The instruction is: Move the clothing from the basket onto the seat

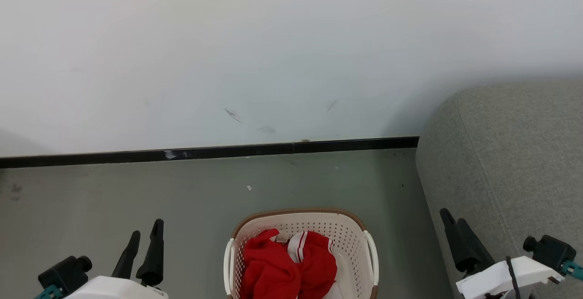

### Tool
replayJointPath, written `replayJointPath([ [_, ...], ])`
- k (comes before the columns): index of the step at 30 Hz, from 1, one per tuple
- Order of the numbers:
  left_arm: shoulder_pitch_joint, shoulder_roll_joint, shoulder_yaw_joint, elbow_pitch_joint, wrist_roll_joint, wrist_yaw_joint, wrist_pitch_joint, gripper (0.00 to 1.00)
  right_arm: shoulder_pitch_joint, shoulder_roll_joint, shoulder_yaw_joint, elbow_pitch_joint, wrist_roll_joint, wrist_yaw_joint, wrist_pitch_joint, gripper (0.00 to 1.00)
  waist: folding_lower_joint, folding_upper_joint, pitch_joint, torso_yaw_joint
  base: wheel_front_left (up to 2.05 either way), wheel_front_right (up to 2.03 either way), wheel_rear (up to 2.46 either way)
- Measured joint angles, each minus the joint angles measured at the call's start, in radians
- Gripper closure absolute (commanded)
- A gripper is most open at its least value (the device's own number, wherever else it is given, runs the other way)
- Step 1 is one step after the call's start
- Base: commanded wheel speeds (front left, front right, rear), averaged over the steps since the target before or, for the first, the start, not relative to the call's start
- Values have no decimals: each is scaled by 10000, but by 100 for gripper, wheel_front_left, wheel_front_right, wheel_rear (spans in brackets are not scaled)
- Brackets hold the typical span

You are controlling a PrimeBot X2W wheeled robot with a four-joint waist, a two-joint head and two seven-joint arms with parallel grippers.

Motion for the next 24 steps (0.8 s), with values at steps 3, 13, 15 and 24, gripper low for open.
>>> replayJointPath([
  [3,5,2,-148,-27,535,100,-125,0,17,29,2,-46,-616,2,-31,0,-14,0,21,1,0,0,0],
  [13,76,6,-368,-161,1941,479,-405,0,130,169,-33,-171,-2382,6,-265,0,-45,0,81,-3,0,0,0],
  [15,141,8,-416,-203,2219,541,-481,0,131,201,-61,-211,-2788,8,-276,0,-48,0,90,-3,0,0,0],
  [24,216,29,-491,-345,3611,849,-792,0,141,284,-190,-430,-4619,10,-502,0,-53,0,119,-12,0,0,0],
])
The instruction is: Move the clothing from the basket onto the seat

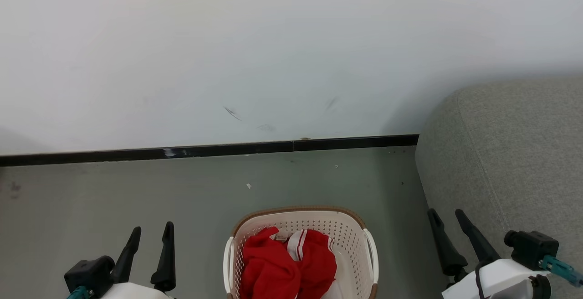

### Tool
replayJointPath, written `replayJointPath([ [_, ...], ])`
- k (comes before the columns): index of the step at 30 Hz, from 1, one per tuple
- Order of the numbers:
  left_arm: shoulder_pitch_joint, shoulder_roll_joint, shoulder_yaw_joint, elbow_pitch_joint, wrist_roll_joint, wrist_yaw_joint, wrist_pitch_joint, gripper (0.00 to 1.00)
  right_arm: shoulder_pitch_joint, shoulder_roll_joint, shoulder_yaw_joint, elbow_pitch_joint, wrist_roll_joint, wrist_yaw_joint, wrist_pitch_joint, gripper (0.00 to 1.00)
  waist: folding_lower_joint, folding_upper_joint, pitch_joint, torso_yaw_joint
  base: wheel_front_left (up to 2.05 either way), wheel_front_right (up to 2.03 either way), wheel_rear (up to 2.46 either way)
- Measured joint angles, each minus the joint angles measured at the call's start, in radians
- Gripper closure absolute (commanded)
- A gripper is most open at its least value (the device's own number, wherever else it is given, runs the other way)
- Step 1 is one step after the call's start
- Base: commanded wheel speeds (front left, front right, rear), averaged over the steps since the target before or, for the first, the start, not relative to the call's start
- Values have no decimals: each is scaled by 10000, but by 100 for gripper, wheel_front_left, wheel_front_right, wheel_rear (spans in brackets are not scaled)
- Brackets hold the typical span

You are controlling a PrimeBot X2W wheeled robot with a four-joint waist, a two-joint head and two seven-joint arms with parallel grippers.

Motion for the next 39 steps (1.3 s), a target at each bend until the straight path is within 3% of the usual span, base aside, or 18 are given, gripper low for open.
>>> replayJointPath([
  [25,156,81,-182,-433,3425,384,-890,0,206,209,-10,-591,-4031,4,-610,0,-3,0,96,38,0,0,0],
  [39,165,-63,155,-105,3283,412,-966,0,200,245,-167,-746,-4201,4,-652,0,-3,0,128,12,0,0,0],
])
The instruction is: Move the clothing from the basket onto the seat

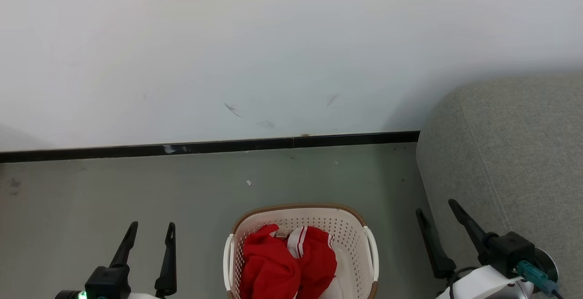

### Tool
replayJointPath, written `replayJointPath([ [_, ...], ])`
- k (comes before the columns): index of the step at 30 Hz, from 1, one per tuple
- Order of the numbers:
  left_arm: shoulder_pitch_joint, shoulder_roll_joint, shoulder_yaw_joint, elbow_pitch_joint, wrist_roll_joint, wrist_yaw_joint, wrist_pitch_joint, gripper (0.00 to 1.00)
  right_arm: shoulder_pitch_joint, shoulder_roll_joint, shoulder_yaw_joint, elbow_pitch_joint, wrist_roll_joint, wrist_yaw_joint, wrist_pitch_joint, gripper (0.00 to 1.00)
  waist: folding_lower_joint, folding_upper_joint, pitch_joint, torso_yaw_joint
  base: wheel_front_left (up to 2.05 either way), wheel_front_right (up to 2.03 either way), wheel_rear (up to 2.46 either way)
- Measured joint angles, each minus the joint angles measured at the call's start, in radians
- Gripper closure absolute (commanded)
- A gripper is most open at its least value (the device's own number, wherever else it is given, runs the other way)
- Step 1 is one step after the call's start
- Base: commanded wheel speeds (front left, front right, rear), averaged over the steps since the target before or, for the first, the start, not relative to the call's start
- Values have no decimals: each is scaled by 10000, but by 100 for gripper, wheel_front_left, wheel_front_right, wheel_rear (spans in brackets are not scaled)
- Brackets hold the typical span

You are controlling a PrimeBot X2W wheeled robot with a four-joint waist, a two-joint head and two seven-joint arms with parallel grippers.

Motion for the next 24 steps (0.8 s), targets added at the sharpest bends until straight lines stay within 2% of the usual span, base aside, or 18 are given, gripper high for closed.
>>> replayJointPath([
  [24,-4,-10,171,190,35,-215,2,0,1,0,-61,-29,81,0,0,0,-2,0,53,39,0,0,0],
])
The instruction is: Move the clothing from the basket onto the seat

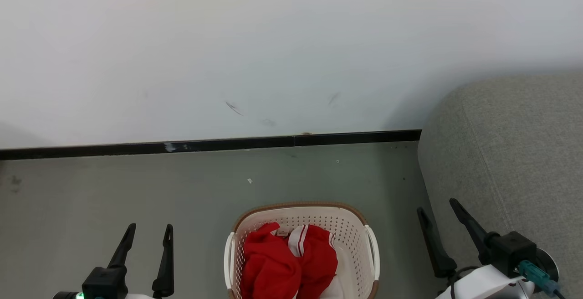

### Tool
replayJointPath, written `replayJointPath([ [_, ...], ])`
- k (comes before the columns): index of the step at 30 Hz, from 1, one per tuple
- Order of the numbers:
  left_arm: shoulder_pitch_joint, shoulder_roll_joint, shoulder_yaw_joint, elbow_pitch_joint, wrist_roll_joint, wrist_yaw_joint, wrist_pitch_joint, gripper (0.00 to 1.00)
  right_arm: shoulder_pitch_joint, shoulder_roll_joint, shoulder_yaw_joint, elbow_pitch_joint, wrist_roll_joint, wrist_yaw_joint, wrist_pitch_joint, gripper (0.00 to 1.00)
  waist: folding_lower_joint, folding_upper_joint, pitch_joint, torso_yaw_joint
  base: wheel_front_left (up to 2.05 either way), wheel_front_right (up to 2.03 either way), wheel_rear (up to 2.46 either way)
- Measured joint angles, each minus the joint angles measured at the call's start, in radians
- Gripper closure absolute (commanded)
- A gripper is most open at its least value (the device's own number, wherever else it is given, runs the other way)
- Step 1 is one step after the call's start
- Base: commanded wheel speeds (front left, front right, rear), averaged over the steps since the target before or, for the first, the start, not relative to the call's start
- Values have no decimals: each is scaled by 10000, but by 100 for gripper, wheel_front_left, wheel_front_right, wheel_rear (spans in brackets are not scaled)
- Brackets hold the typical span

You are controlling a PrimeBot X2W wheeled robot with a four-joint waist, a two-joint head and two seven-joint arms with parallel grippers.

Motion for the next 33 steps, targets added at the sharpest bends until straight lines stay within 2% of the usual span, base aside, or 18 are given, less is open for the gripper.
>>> replayJointPath([
  [12,0,2,46,8,75,-25,0,0,0,0,38,-190,17,0,0,0,0,0,169,-12,0,0,0],
  [21,-38,207,-50,330,276,-263,0,0,42,6,-123,-489,12,0,-2,0,0,0,463,-83,0,0,0],
  [33,-1176,326,-648,1053,537,-721,21,0,27,12,-497,-1181,-13,0,-2,0,0,0,1191,-305,0,0,0],
])
